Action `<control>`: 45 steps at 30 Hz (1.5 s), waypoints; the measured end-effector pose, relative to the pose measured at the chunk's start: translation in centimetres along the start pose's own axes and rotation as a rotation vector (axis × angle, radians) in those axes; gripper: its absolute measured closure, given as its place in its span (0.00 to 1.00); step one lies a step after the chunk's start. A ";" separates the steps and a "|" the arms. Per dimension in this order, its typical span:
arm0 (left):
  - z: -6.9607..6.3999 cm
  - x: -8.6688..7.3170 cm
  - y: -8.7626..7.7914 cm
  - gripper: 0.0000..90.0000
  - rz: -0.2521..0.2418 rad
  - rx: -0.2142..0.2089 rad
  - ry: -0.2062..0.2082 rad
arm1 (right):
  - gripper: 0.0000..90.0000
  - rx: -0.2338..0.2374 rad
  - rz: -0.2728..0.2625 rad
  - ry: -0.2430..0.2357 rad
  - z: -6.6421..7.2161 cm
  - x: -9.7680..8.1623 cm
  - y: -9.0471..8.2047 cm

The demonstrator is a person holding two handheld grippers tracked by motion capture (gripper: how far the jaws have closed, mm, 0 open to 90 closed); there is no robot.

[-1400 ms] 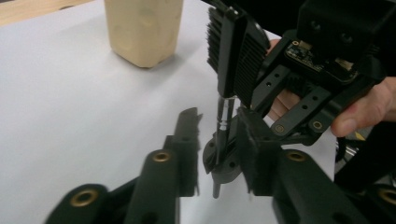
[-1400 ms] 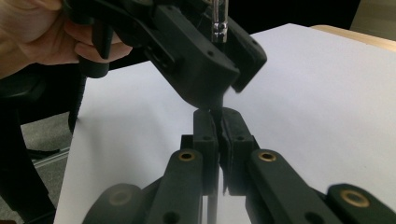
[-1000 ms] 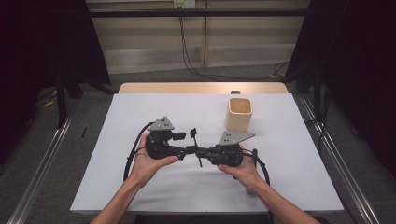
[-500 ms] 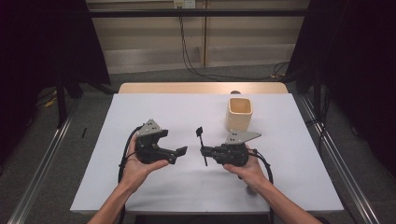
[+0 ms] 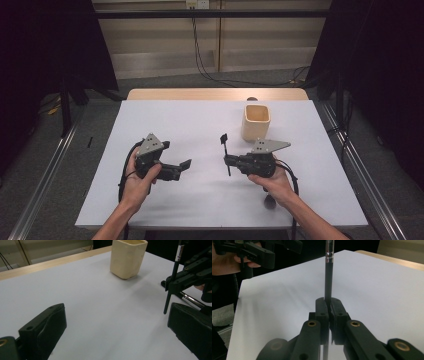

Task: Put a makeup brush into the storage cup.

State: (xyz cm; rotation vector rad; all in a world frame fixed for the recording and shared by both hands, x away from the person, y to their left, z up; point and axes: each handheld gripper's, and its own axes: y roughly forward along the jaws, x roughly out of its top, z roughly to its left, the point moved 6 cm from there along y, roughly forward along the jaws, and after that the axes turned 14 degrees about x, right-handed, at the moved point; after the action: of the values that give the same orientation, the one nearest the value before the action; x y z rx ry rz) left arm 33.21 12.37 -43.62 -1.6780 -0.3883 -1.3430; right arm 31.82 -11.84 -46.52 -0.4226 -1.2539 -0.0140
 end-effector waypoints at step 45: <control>5.4 -5.6 -6.9 0.03 -0.183 0.144 -0.102 | 0.96 -0.174 -0.109 -0.012 -3.3 3.4 -6.3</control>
State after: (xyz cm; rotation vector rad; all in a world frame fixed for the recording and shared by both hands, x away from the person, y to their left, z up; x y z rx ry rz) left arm 29.49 21.95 -45.30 -1.6254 -0.6967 -1.3301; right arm 34.40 -18.00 -42.29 -0.5043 -1.2916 -0.2149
